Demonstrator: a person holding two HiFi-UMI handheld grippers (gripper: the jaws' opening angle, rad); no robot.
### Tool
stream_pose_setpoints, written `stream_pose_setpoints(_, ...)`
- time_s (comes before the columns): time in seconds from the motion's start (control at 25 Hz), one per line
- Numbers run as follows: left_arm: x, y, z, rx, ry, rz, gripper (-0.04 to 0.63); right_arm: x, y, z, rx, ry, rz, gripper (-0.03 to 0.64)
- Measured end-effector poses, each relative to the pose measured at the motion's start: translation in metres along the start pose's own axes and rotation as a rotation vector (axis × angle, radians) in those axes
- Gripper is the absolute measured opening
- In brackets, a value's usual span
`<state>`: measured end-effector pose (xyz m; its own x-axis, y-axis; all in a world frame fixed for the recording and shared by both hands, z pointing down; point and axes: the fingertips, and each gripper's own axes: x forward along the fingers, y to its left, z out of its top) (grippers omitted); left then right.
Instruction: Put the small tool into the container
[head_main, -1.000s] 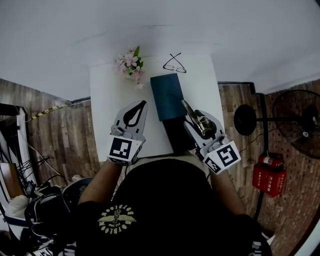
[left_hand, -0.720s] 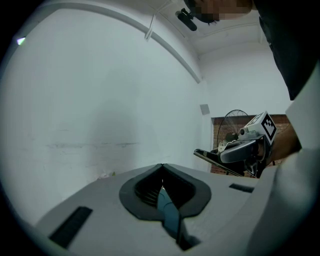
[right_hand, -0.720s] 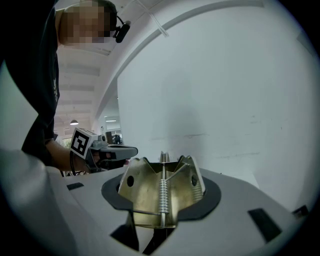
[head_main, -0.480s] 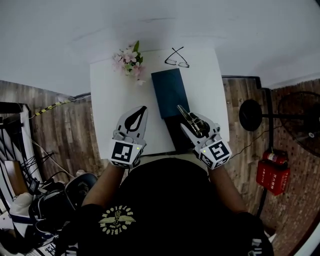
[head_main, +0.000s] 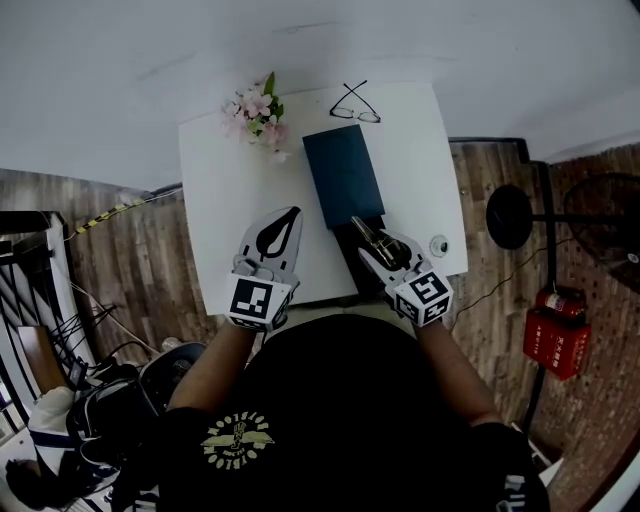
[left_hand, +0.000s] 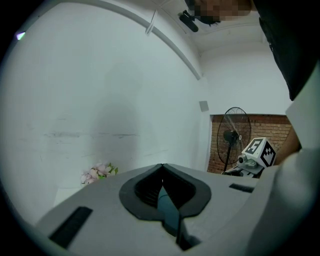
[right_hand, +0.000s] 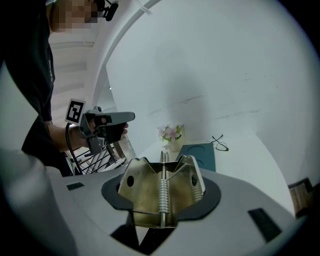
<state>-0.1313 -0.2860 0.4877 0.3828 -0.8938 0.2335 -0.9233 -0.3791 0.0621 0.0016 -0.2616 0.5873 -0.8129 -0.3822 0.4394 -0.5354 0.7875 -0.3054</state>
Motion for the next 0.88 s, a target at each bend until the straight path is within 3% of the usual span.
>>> stream_pose_setpoints(0.64, -0.017, 0.018, -0.016, 0.009, 0.036, 0.02, 0.008, 0.035, -0.018, -0.081, 0.088, 0.144, -0.027, 0.189)
stream_pose_setpoints(0.88, -0.023, 0.026, -0.019, -0.026, 0.027, 0.026, 0.008, 0.048, -0.025, -0.11, 0.106, 0.208, -0.043, 0.189)
